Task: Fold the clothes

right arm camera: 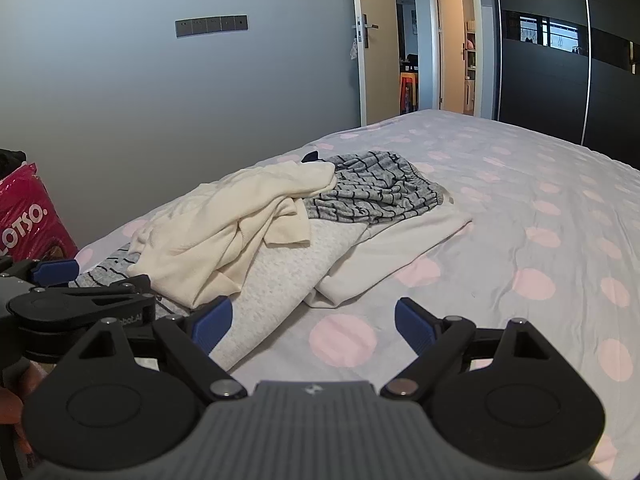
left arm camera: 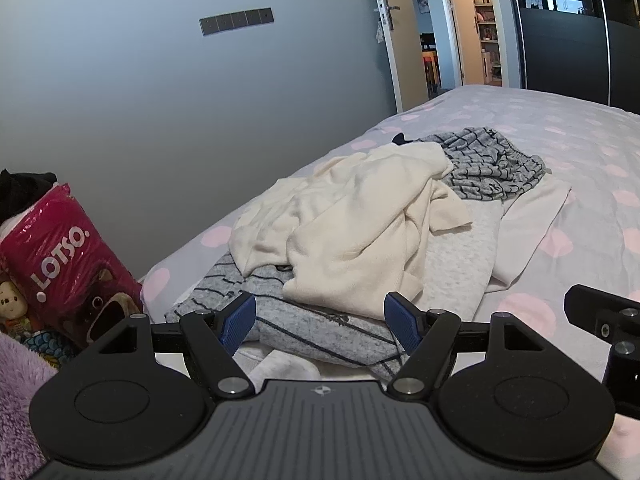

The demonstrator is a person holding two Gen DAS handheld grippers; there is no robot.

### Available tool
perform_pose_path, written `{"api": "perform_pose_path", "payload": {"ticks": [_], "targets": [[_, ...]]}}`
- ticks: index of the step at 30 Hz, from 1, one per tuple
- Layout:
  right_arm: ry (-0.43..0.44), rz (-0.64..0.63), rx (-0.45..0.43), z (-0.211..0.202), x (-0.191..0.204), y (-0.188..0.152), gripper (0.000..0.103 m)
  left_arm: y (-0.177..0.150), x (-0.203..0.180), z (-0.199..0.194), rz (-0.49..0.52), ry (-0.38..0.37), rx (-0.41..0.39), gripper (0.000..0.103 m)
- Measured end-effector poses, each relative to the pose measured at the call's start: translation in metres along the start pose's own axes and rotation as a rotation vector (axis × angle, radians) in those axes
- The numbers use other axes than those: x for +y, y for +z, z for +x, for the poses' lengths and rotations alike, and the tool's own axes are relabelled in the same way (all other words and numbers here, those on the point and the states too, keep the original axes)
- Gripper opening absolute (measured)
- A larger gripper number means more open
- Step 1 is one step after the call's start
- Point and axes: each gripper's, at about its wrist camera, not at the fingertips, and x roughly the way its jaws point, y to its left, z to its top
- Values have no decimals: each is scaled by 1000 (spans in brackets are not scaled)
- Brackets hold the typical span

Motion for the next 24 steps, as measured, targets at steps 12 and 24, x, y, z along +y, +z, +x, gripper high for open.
{"api": "perform_pose_path", "payload": {"ticks": [12,24], "targets": [[-9,-18,30,8,3,-2,90,0,-3,0,23,-3,6,70],[-7,-39,37,12,5,-6,91,-1,-5,1,38,-8,10,70]]}}
